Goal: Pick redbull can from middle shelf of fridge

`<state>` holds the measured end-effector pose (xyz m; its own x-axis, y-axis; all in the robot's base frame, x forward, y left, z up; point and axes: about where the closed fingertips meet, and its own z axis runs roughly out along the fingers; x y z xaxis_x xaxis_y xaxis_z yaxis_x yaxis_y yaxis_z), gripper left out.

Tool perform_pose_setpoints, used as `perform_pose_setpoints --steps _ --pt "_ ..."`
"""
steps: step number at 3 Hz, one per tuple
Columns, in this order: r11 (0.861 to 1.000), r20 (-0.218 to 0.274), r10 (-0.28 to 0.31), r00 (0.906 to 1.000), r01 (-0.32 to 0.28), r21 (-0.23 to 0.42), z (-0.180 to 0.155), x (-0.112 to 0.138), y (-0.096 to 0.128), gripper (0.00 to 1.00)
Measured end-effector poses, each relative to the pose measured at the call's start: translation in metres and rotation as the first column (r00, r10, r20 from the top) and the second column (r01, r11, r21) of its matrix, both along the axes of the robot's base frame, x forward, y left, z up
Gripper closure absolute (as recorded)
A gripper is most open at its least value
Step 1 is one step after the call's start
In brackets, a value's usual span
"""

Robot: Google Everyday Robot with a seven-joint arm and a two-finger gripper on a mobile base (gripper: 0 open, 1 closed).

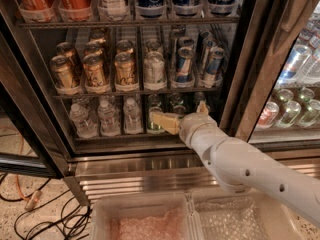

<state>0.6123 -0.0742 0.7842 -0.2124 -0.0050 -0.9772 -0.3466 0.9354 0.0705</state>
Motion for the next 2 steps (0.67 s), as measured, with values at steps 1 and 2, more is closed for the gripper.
perform_pose_setpoints --steps 1,2 --pt "0.994 0.062 -0.109 0.9921 0.110 -0.010 0.011 0.008 -0.013 0.00" --pt "0.978 0.109 -0.208 0.9721 0.210 -0.007 0.018 0.011 -0.030 0.00"
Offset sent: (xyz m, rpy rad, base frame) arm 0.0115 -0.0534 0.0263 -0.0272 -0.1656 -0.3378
